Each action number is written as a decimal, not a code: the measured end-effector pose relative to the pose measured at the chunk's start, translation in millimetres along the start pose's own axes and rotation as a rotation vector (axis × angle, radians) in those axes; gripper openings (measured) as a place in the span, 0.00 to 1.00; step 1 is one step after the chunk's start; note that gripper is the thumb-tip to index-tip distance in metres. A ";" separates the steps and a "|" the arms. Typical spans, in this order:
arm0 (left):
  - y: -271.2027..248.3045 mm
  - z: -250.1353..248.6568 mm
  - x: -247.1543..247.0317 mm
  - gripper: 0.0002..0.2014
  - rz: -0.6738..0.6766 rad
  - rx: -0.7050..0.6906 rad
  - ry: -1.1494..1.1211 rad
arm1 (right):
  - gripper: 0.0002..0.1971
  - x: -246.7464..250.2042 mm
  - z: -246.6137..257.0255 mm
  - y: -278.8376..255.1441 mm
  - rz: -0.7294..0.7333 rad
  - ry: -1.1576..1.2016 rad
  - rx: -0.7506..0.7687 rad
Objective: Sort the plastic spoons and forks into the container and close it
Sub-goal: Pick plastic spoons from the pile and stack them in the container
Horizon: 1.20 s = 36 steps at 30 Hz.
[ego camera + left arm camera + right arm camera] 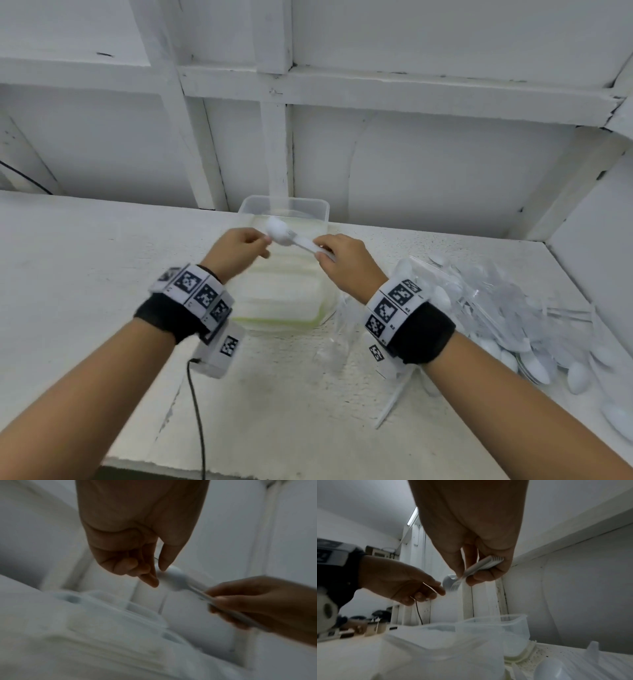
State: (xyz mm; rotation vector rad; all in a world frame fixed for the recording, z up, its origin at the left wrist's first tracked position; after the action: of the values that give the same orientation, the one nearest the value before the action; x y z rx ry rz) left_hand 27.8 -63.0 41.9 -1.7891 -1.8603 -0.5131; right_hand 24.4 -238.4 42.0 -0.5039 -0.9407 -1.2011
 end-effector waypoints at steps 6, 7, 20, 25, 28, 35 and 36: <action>39.6 61.5 50.7 0.13 0.030 0.278 0.311 | 0.16 -49.1 14.1 38.1 0.322 -0.160 0.088; 40.1 68.0 49.2 0.11 0.074 0.321 0.288 | 0.16 -57.1 17.3 40.7 0.367 -0.174 0.099; 41.9 95.6 31.9 0.12 0.074 0.447 -0.001 | 0.14 -115.8 16.1 43.5 0.742 -0.181 0.116; 42.9 99.5 32.0 0.13 0.073 0.443 -0.009 | 0.15 -121.4 14.9 44.8 0.781 -0.174 0.082; 44.0 101.5 32.7 0.13 0.066 0.440 -0.004 | 0.17 -122.4 14.0 45.4 0.800 -0.140 0.048; 41.9 101.7 32.7 0.12 0.062 0.415 0.066 | 0.15 -119.3 9.1 45.3 0.743 -0.070 0.027; 41.5 101.0 32.9 0.12 0.062 0.408 0.095 | 0.15 -117.2 8.9 44.6 0.734 -0.066 0.027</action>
State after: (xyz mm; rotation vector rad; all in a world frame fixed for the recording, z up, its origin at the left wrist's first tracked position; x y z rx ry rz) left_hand 59.1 25.6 -22.6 -1.5156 -1.6938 -0.1735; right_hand 55.4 -152.1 -43.9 -0.7845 -0.7250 -0.5091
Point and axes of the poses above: each hand's wrist, its own y-axis towards the middle knuckle, its own x-axis out of the back of the hand, z = x × y, the point moved 6 cm from there along y, towards the middle knuckle, and after that the axes turned 2 degrees about -y, right-handed, at the moved point
